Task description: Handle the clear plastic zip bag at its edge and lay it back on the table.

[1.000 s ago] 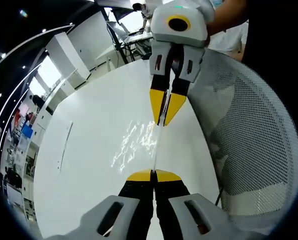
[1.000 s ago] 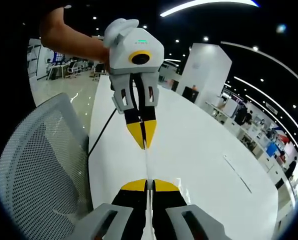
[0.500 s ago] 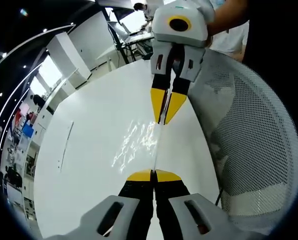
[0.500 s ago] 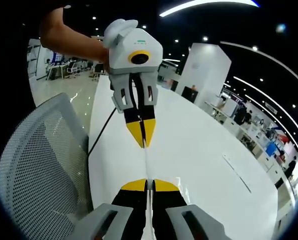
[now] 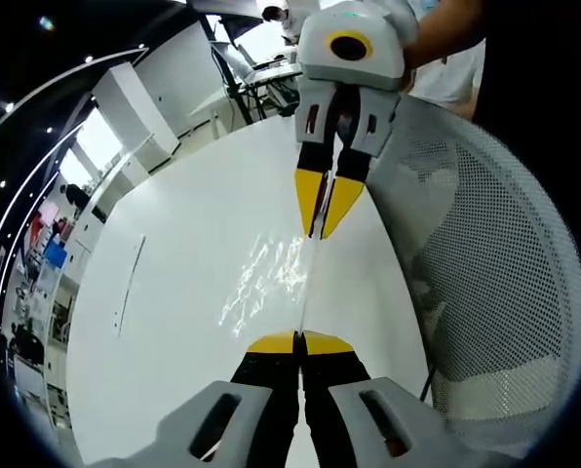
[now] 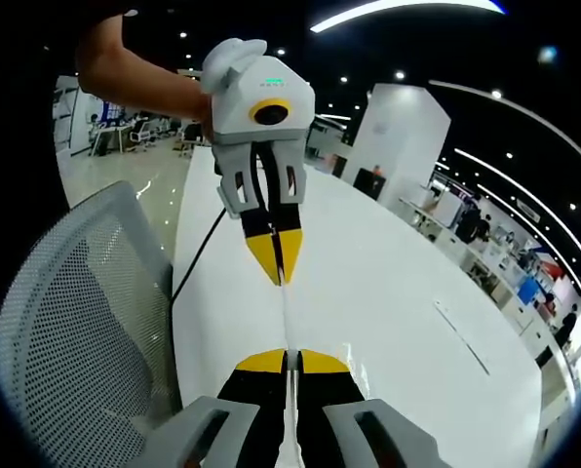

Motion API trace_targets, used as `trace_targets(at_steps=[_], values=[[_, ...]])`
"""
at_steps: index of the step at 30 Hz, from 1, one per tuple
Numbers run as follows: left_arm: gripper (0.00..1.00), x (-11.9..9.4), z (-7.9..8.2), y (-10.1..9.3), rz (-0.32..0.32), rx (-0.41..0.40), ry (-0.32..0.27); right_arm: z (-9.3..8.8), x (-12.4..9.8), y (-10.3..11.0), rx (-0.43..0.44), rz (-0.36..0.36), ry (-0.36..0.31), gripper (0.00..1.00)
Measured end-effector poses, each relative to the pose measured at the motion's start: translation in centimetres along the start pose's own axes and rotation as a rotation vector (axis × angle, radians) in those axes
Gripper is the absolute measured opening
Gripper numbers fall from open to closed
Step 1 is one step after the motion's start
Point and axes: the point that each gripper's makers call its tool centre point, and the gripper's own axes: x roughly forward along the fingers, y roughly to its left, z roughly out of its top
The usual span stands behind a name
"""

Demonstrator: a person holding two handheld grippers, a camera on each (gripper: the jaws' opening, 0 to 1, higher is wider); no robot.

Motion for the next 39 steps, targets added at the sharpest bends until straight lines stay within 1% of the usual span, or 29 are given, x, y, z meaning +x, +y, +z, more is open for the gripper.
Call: trace_targets(at_steps=[23,39], values=[[0.00,-0.12,-0.21,-0.08,0.001,-0.002,0.002,-0.06,-0.18,0.20,-0.005,0.005,0.002,0.00],[0.00,-0.18,-0.27,0.14,0.006,-0.008,-0.001,-0.08,-0.14,-0.06,0.003,-0.002,-0.001,0.00]])
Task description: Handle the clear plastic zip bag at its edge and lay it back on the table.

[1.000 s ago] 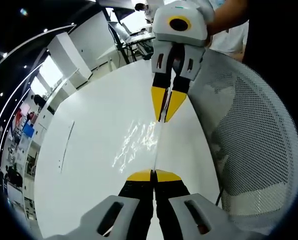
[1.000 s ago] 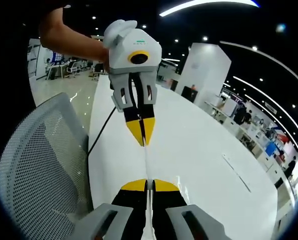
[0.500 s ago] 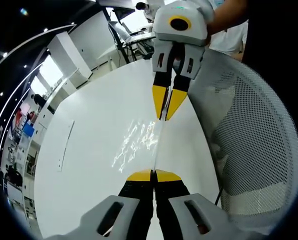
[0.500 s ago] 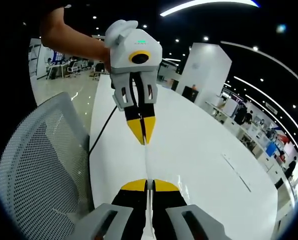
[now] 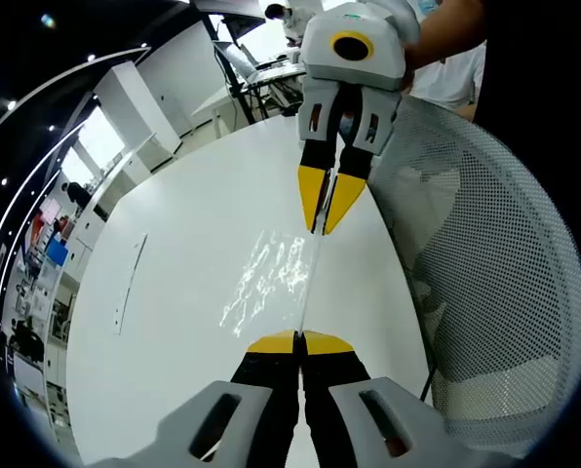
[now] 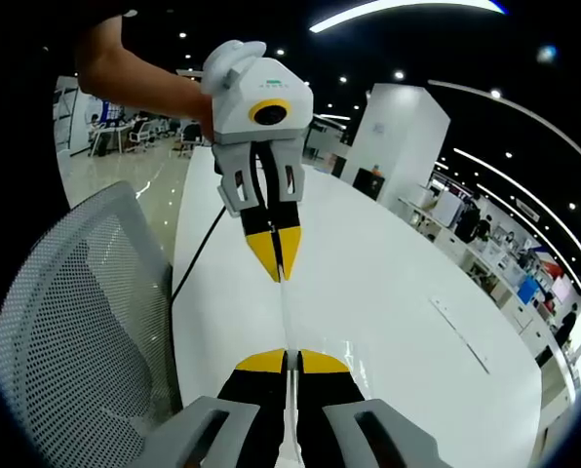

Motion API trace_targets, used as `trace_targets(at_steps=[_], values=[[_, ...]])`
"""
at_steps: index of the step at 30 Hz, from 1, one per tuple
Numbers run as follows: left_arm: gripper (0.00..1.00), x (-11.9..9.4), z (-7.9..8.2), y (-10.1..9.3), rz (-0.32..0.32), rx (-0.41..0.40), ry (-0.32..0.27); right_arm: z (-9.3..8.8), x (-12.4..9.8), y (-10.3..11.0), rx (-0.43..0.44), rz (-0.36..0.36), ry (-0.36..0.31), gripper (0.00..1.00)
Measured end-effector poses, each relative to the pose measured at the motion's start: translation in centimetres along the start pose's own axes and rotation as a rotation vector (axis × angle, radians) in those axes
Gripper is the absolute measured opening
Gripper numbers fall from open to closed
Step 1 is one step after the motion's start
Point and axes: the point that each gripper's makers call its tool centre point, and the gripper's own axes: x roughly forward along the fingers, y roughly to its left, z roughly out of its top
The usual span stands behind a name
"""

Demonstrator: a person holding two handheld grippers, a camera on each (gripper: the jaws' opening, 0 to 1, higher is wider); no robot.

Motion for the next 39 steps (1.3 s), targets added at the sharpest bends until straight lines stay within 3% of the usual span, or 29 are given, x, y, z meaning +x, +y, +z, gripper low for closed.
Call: trace_targets(at_steps=[39], values=[[0.00,-0.47,-0.36,0.28,0.013,-0.004,0.009,-0.28,-0.50,-0.16,-0.003,-0.008,0.009,0.00]])
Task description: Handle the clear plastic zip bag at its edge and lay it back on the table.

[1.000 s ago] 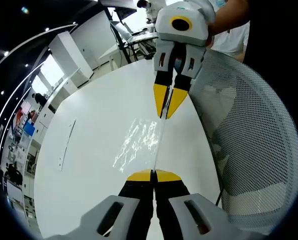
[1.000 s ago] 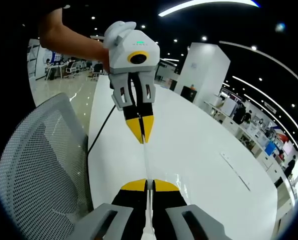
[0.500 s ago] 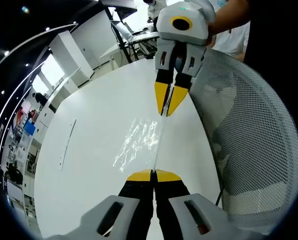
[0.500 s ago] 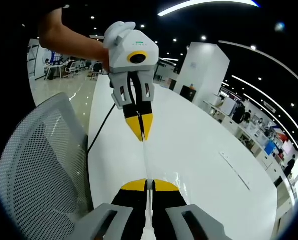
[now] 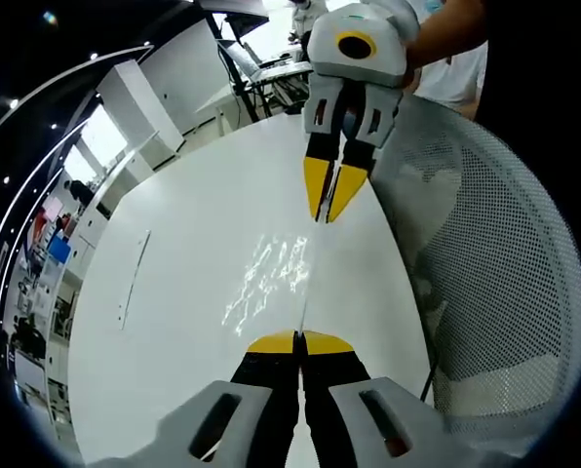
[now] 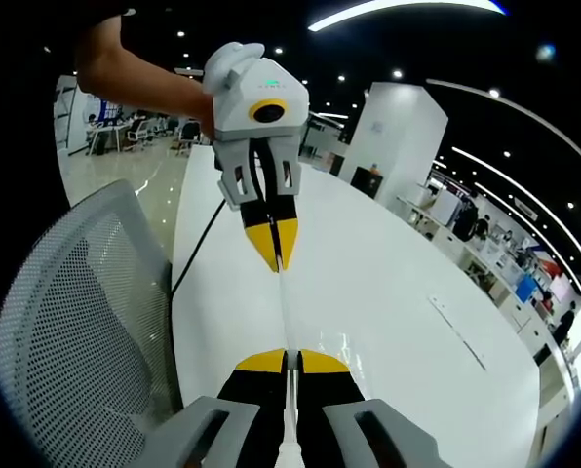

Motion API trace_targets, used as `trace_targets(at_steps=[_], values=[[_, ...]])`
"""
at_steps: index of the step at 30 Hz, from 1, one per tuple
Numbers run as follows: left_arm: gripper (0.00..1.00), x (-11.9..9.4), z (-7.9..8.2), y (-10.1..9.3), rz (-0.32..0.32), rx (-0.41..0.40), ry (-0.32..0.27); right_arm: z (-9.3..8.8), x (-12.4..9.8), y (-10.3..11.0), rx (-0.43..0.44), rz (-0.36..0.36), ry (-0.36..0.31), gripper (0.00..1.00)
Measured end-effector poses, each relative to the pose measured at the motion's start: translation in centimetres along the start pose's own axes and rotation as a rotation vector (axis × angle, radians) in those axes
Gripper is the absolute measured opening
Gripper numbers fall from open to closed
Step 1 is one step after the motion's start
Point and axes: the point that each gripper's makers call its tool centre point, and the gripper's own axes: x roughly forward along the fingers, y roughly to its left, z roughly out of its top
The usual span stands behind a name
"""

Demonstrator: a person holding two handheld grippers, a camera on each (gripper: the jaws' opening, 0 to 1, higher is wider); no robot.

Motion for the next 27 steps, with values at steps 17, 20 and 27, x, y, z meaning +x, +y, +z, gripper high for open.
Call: trace_targets(at_steps=[17,20,27], values=[[0.00,-0.21,-0.14,0.07,0.011,0.000,0.002,0.05,0.13,0.26,0.001,0.005,-0.006,0.00],[0.00,-0.21,-0.12,0.12,0.011,0.000,0.000,0.11,0.10,0.17,0.002,0.002,-0.006,0.00],[0.00,-0.22,-0.25,0.26,0.011,-0.004,0.000,0.09,0.03,-0.10,0.004,-0.005,-0.007,0.00]])
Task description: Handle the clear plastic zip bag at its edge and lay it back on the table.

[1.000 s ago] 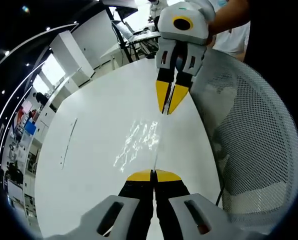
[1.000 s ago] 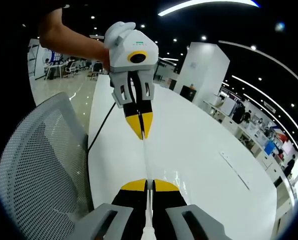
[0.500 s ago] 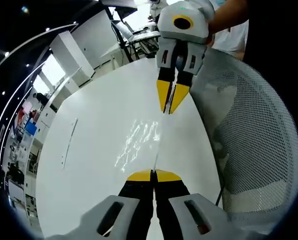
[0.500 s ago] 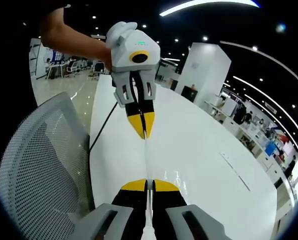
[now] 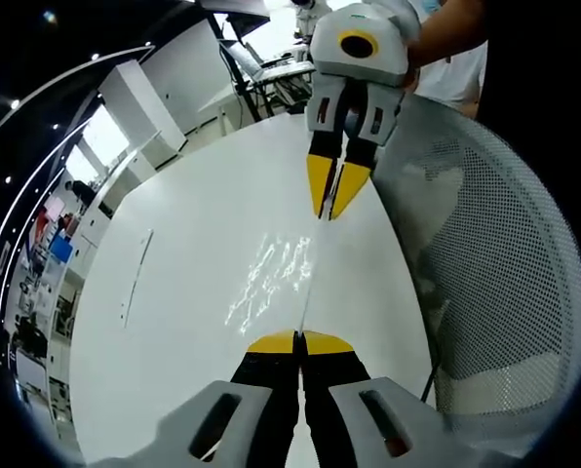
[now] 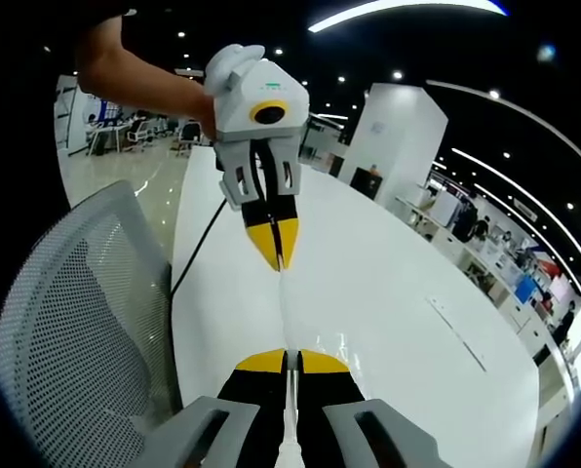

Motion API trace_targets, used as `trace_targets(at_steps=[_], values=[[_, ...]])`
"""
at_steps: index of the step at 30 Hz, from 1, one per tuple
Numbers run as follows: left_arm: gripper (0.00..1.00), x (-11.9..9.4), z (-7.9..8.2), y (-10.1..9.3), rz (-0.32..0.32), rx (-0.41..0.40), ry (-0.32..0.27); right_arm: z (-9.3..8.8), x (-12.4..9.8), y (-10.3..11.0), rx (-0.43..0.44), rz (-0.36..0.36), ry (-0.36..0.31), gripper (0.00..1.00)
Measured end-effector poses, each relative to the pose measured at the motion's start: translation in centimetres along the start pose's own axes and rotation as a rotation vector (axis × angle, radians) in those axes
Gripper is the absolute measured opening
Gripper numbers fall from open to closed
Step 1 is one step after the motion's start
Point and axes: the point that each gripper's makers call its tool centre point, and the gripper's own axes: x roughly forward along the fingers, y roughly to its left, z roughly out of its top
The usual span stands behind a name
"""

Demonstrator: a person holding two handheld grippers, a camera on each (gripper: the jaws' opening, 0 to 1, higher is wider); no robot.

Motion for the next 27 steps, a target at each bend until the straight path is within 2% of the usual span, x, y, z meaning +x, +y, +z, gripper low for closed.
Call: trace_targets(at_steps=[27], values=[[0.00,-0.23,-0.17,0.34,0.009,-0.011,-0.001,-0.16,-0.26,-0.28,0.000,-0.007,0.002,0.00]])
